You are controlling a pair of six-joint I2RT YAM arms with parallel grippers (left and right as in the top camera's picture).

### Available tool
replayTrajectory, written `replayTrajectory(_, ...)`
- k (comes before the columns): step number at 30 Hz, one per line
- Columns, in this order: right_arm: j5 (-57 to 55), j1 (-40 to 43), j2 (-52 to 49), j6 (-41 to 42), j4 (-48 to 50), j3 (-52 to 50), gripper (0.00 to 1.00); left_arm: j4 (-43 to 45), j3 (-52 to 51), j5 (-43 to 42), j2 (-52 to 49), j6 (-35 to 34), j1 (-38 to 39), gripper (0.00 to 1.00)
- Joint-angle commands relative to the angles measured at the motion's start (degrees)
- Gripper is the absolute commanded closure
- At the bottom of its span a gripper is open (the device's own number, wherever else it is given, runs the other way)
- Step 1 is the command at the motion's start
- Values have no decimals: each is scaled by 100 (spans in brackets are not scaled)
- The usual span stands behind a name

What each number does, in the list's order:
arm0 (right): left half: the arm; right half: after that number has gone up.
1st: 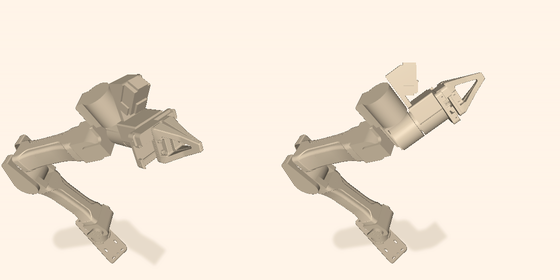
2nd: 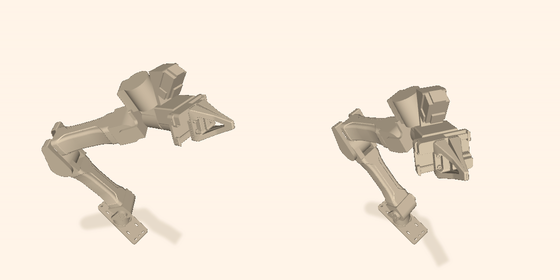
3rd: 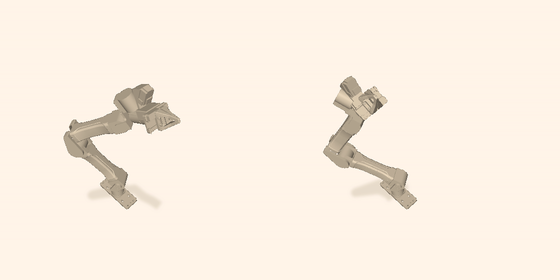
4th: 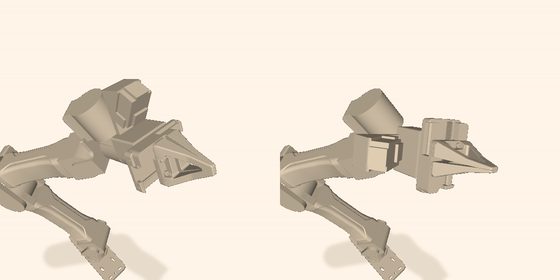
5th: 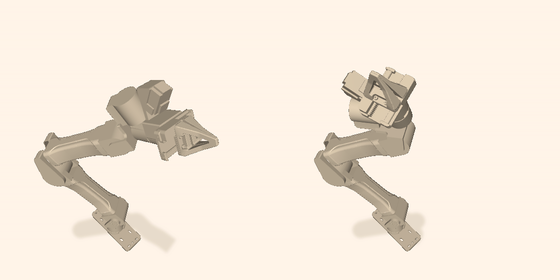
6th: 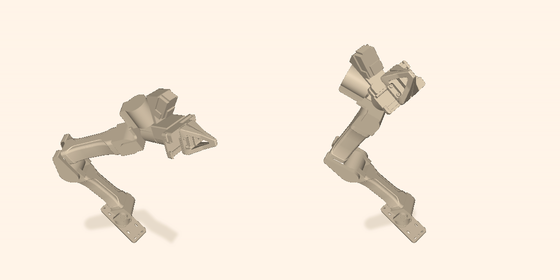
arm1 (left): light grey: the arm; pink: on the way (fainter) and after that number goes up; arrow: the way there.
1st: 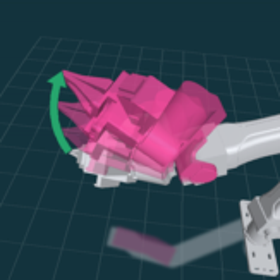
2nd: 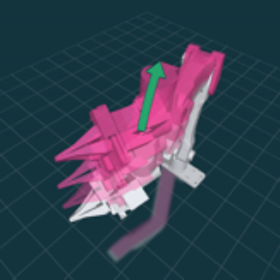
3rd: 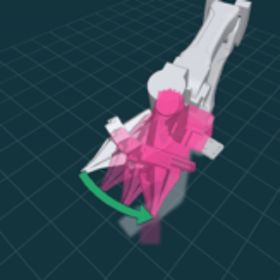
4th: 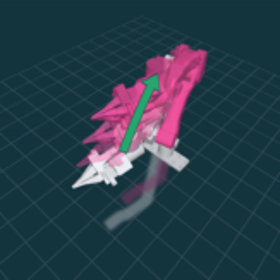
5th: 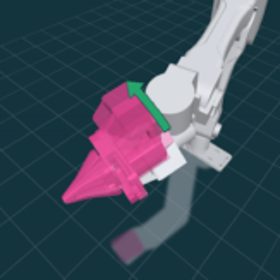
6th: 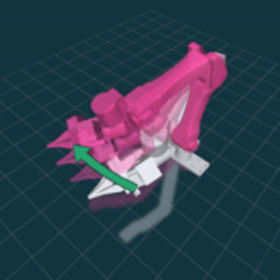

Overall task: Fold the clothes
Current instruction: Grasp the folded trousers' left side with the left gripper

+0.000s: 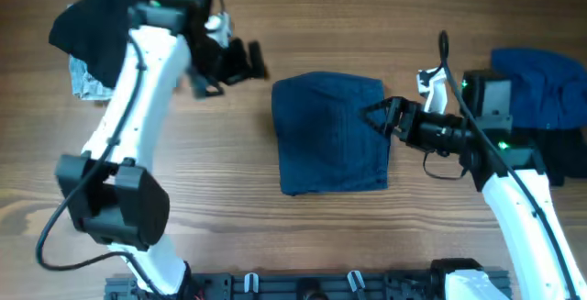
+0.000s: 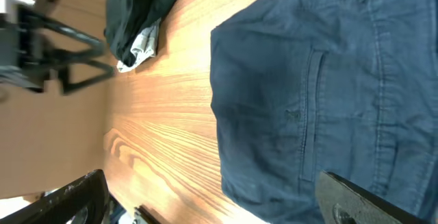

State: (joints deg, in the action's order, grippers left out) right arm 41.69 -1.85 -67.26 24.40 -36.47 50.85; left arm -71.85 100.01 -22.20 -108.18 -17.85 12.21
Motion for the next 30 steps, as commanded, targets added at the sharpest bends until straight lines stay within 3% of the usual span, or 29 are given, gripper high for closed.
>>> replayTrajectory(1, -278, -17, -13, -144, -52, 15, 1, 774, -1158, -942, -37, 90, 319, 0)
replayTrajectory(14, -295, -17, -13, -195, -15, 15, 0, 3595, -4022, -2197, -37, 114, 372, 0)
replayTrajectory(19, -293, -17, -13, -192, -7, 15, 1, 3901, -4092, -2492, -37, 85, 647, 0)
replayTrajectory(27, -295, -17, -13, -192, -7, 15, 0, 4653, -4092, -2450, -48, -540, 1008, 0)
replayTrajectory(28, -295, -17, -13, -192, -7, 15, 1, 4774, -4092, -2465, -59, -643, 1014, 2)
replayTrajectory(29, -295, -17, -13, -192, -11, 15, 1, 4837, -4092, -2465, -63, -664, 1014, 22)
replayTrajectory(30, -295, -17, -13, -192, -24, 15, 1, 4878, -4092, -2468, -63, -673, 1014, 33)
